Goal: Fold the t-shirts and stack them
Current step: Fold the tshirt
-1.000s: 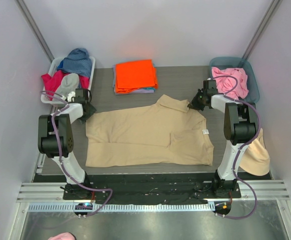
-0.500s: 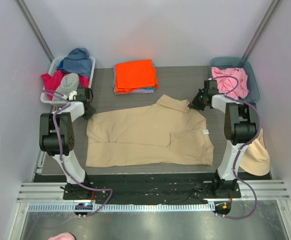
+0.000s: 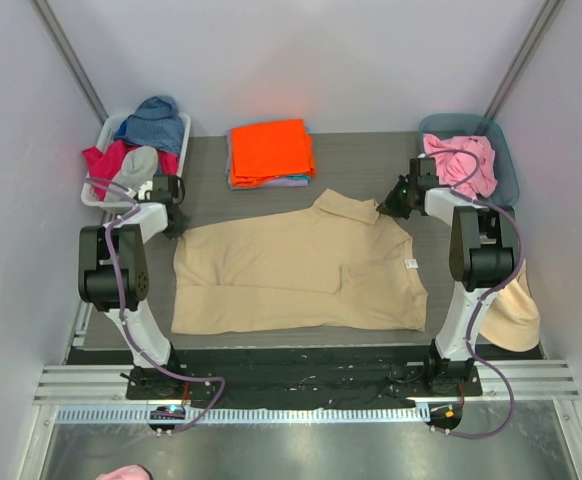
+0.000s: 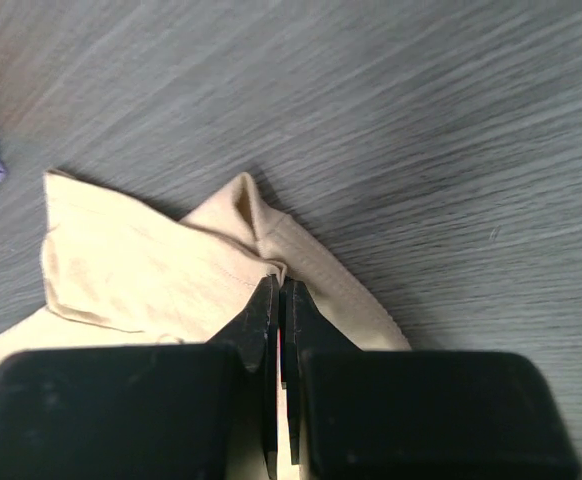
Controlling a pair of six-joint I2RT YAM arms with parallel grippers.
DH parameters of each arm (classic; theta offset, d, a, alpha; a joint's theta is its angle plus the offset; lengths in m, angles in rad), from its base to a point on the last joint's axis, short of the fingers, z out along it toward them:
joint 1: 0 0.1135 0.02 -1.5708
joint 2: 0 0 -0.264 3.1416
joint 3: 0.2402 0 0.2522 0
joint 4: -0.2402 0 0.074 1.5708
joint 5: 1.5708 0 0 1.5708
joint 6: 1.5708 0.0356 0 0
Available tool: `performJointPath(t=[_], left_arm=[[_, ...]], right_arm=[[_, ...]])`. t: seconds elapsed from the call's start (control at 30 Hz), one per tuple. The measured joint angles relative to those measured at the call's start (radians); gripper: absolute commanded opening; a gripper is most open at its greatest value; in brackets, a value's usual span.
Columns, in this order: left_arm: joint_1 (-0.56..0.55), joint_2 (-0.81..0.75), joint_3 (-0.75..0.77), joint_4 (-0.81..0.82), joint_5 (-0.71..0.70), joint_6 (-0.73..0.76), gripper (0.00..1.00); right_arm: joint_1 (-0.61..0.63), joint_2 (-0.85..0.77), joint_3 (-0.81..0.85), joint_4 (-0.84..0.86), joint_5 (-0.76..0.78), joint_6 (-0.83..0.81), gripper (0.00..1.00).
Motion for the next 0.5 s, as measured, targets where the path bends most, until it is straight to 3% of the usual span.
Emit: performJointPath(t=[0.5], left_arm=[[0.003,-0.070,0.019,-0.068,0.037,0.098,0.00]], right_arm=[[-0.001,-0.264,0.098,-0.049,0.001,0.006,0.01]])
